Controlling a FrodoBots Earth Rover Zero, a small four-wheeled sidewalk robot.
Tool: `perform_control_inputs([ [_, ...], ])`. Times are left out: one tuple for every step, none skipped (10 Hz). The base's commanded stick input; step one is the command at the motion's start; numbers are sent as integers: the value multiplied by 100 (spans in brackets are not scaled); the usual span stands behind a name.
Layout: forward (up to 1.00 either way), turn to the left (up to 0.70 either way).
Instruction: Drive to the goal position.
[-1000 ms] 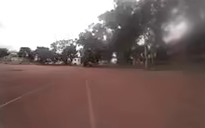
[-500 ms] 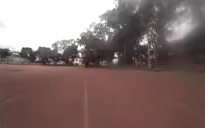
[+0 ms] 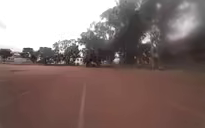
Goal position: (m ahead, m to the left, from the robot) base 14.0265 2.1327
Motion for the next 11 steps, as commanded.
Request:
perform_control_inputs([
  [100, 0],
  [100, 5],
  [100, 17],
  [100, 29],
  [100, 40],
  [100, 40],
  [100, 24],
  [100, 0],
  [100, 0],
  [100, 0],
  [100, 0],
])
